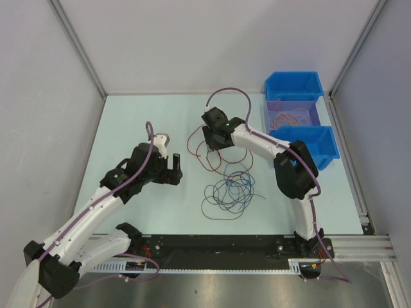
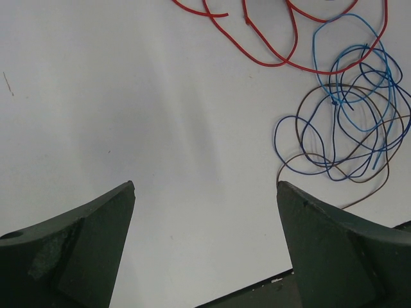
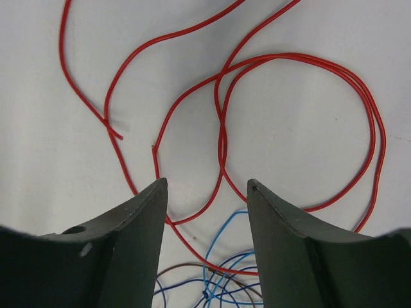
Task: Untangle the cables
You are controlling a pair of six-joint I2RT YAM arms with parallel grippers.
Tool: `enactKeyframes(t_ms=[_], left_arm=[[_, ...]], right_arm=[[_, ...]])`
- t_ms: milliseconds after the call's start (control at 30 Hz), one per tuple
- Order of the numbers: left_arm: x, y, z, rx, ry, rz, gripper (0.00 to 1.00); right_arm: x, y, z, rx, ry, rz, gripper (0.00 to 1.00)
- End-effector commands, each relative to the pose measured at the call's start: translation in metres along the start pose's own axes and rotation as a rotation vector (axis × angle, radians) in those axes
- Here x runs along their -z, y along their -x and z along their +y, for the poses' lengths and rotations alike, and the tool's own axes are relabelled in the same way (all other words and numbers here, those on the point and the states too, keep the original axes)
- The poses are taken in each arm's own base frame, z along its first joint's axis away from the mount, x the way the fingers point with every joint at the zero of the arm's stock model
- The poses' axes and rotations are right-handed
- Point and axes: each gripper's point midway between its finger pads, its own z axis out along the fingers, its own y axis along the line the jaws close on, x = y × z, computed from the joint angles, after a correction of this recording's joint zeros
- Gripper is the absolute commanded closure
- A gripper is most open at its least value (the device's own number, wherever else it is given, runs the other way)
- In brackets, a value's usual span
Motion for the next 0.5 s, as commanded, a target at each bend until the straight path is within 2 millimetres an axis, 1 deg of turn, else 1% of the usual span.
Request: enactKeyframes(t_ms=[0, 33, 200, 333, 400, 467], left_arm=[[0.002, 0.012, -0.002, -0.001, -0.012, -0.053, 0.03], [0.002, 0.012, -0.002, -0.002, -0.015, -0.052, 0.03], [0.003, 0.013, -0.004, -0.003, -0.027, -0.061, 0.03], [0.004, 0.014, -0.005, -0.002, -0.031, -0.069, 0.03], [0.003, 0.014, -0.005, -0.004, -0.031, -0.067, 0.03], [0.003, 0.014, -0.005, -0.006, -0.032, -0.066, 0.03]], right_arm=[[-0.005, 0.008, -0.01, 0.037, -0.077, 0.005, 0.44], [-0.006, 0.009, -0.01, 0.039, -0.08, 0.005, 0.45], [-0.023, -0.001, -0.011, 0.053, -0.105, 0.043, 0.52], [-0.033, -0.005, -0.012, 0.058, -0.116, 0.059, 0.55], [-0.035, -0.002, -0.01, 0.06, -0.112, 0.057, 0.55], [-0.041, -0.007, -0.01, 0.063, -0.117, 0.076, 0.56]])
